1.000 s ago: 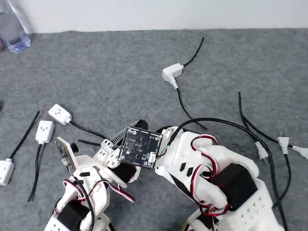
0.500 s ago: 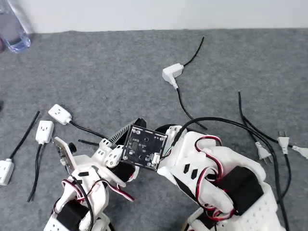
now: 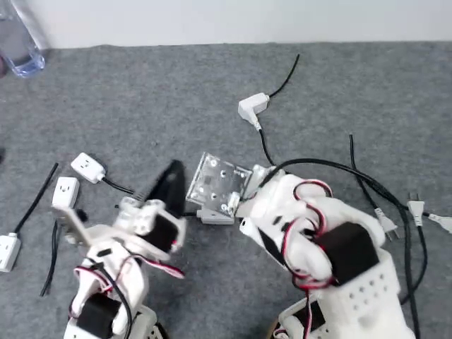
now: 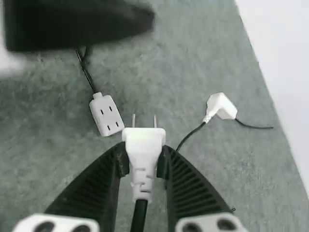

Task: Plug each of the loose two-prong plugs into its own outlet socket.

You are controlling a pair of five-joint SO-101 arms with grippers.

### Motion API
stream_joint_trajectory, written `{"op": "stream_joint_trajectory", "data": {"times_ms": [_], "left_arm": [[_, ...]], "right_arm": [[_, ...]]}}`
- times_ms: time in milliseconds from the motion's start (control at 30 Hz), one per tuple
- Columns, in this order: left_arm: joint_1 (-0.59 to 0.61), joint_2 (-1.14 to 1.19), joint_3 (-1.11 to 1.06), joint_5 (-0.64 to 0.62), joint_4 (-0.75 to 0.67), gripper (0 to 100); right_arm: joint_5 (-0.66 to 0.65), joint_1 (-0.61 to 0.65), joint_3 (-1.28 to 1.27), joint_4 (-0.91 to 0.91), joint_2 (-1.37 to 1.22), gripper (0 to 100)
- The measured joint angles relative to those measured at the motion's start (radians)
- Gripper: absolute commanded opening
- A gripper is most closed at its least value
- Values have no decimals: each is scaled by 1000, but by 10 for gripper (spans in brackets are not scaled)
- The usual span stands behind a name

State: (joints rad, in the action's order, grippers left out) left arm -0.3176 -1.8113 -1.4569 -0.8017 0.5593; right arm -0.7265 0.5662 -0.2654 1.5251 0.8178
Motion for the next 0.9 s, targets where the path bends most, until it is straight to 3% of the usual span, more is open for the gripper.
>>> {"op": "stream_joint_trajectory", "data": {"times_ms": [200, 567, 900], "left_arm": [[272, 0, -55, 17, 118, 12], [761, 0, -229, 347, 262, 13], [827, 0, -230, 488, 563, 13]], "right_arm": [[-60, -8, 126, 64, -166, 8], [-201, -9, 448, 198, -674, 8], [-399, -95, 543, 221, -1025, 8]]}}
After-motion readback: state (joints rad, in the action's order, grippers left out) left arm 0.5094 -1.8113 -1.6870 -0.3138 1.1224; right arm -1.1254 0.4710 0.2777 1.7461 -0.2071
